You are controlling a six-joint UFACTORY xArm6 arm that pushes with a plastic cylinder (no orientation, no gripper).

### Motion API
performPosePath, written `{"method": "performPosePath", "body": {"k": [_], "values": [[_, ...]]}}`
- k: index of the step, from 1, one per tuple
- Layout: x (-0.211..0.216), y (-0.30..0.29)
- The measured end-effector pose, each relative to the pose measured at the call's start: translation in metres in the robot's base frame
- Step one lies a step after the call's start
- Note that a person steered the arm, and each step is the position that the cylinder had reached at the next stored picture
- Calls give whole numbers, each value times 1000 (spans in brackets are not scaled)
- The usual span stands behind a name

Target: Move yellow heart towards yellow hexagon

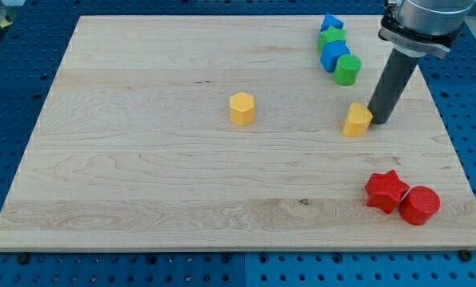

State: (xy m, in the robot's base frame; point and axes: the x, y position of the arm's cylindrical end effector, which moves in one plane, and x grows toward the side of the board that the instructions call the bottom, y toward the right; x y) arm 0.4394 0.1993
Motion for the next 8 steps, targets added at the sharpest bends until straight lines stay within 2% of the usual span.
{"method": "performPosePath", "body": {"k": [2,3,8], "values": [[22,6],[15,4],[13,-78]]}}
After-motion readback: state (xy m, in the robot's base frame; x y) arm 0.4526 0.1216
